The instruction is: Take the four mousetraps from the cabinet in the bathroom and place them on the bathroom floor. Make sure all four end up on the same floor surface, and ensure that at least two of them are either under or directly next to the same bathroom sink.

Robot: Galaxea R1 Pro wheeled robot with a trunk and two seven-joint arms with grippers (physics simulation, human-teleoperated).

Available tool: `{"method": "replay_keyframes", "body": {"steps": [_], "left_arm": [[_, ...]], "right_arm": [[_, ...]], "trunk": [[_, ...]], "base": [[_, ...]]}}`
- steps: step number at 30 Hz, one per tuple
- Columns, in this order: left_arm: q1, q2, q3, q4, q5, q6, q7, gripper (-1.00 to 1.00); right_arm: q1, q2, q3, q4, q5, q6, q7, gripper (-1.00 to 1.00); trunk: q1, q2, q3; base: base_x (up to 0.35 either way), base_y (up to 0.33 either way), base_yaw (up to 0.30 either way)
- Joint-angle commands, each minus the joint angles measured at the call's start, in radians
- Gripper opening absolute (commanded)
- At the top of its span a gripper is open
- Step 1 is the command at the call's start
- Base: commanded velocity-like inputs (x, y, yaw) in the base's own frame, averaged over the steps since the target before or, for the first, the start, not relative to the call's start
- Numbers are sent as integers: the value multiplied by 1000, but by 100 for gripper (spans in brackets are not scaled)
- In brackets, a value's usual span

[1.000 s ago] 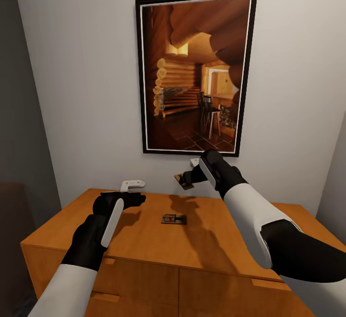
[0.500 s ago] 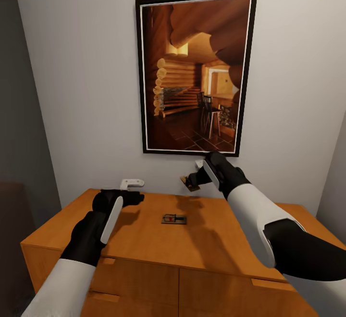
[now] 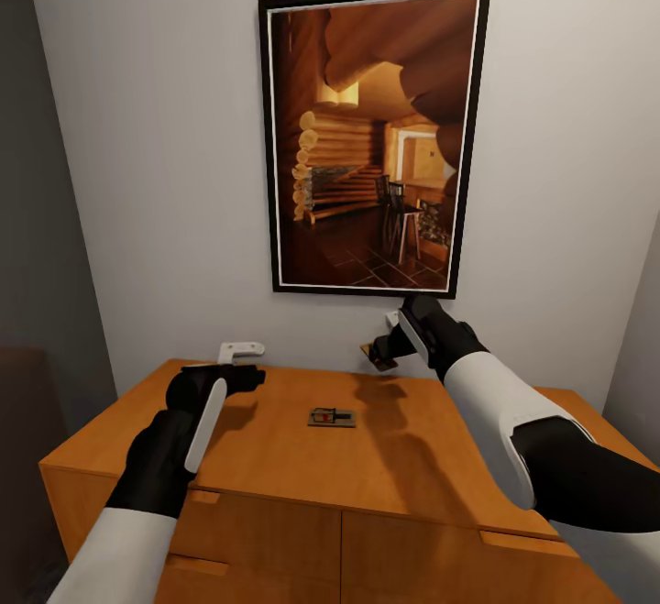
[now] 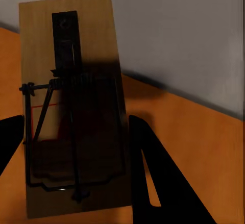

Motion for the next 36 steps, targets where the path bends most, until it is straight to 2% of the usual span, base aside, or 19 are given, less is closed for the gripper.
{"method": "replay_keyframes", "body": {"steps": [1, 10, 21, 24, 27, 31, 33, 34, 36], "left_arm": [[-1, 0, -1, -7, 11, 4, 16, 100], [0, -1, 1, -25, 12, 44, 66, 100], [0, 3, 3, -24, 20, 63, 65, 100], [0, 9, 3, -22, 27, 64, 62, 100], [0, 21, 2, -20, 54, 73, 58, 100], [0, 57, 0, -18, 125, 73, 30, 100], [0, 102, -12, -18, 169, 73, -18, 100], [0, 114, -17, -18, 176, 73, -34, 100], [0, 164, -35, -18, 192, 73, -105, 100]], "right_arm": [[-1, -1, 3, -1, 2, 4, 6, -100], [-1, -3, 3, -1, 5, 4, 4, -100], [-1, -4, 3, 0, 4, 4, 4, -100], [-1, -8, 3, 2, 4, 4, 4, -100], [0, -22, 3, 1, 4, 4, 5, -100], [1, -47, 3, 1, 4, 4, 5, -100], [1, -63, 3, 1, 3, 4, 6, -100], [1, -65, 3, 2, 3, 4, 6, -100], [1, -74, 3, 5, 2, 4, 6, -100]], "trunk": [[0, -1, -1], [0, -1, 1], [0, -1, 7], [0, -1, 8], [0, -1, 10], [0, -1, 13], [0, -1, 14], [0, -1, 15], [0, -1, 16]], "base": [[0, 0, 0], [0, 0, -163], [0, 0, -278], [0, 0, -283], [0, 0, -283], [0, 0, -283], [0, 0, -283], [0, 0, -283], [0, 0, -283]]}}
